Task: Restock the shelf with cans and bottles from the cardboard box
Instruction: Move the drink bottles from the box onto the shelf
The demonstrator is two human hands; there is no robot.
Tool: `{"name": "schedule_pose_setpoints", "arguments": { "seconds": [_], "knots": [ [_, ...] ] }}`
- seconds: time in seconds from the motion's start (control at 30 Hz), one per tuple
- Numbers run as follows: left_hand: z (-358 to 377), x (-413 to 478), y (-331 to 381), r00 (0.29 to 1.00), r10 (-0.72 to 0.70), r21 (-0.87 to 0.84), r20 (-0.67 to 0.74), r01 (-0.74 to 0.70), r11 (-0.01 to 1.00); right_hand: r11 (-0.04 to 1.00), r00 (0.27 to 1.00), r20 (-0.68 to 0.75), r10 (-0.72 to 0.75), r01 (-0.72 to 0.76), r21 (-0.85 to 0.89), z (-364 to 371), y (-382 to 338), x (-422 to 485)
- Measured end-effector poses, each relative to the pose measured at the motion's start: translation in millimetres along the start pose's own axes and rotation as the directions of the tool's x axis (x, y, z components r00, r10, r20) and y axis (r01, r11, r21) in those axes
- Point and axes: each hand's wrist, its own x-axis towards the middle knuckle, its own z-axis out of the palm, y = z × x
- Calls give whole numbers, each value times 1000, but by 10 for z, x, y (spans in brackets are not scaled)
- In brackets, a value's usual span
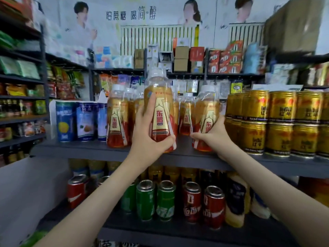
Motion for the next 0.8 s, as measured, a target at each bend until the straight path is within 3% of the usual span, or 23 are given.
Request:
{"name": "schedule_pose_setpoints", "arguments": {
  "seconds": [0.13,0.2,0.3,0.47,0.6,0.8],
  "knots": [
    [33,77,-114,1000,-10,13,-20,10,1000,978,997,6,78,-75,-193,189,172,376],
    [28,98,-150,1000,-20,13,-17,21,1000,969,979,126,158,-129,-211,170,152,510],
    [4,114,-163,999,-37,19,-23,37,999,952,870,392,300,-244,-188,36,27,565],
    [6,107,-165,997,-62,34,-54,63,997,963,826,500,259,-179,-202,-96,-108,525],
    [49,108,-154,995,-66,37,-72,69,997,964,832,491,259,-193,-181,7,-135,554],
    [34,95,-128,996,-41,80,-82,48,996,940,912,282,298,-229,-254,167,-129,619]
  ]
}}
